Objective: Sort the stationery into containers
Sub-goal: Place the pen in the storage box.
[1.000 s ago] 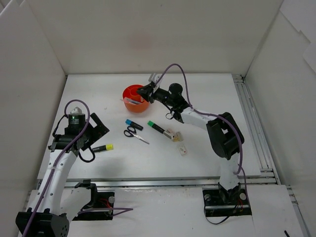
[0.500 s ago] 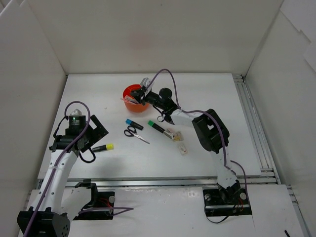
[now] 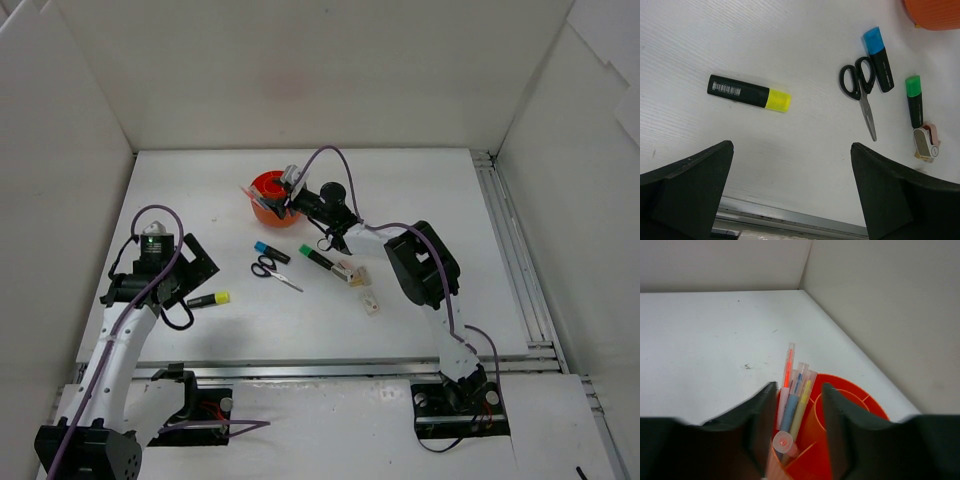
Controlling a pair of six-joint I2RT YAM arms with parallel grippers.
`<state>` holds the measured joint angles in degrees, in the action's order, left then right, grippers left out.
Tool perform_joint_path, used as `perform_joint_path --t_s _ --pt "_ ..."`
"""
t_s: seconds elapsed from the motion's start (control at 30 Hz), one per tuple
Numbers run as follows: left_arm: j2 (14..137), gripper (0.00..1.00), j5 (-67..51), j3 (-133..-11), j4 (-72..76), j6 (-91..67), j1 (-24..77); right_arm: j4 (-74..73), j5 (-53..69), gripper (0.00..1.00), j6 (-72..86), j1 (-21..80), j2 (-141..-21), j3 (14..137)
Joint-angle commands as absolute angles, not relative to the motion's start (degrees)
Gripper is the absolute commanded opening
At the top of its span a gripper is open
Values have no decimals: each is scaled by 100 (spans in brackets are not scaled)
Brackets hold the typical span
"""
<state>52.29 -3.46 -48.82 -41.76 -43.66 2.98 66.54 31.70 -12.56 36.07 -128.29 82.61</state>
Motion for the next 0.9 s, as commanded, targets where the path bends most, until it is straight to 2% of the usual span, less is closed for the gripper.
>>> perform_joint_path --t_s 0.0,0.03,0.2,0.33,0.6,0.7,0.87 --pt "5317 100 -264 -4904 -4052 -4289 264 7190 3059 56 -1459 3665 -12612 8332" --pt "5335 100 -272 -4896 -4052 -4306 264 7163 3050 63 -1459 3656 -12604 8332" --pt "5379 99 -281 -4860 -4034 -4289 264 7066 3024 80 -1450 3683 -12384 8236" --pt "5467 100 -264 -4843 -4008 -4289 211 7058 2743 84 -1249 3700 -12042 8060" --pt "6213 99 -238 -4781 -3691 -4026 211 6496 1873 98 -669 3578 -10461 6989" --pt "6705 100 -220 -4965 -3980 -4314 158 6249 1890 98 -89 3341 -9793 6383" --pt "6864 100 -237 -4571 -3789 -5455 158 6197 1319 98 -105 3270 -8738 5215"
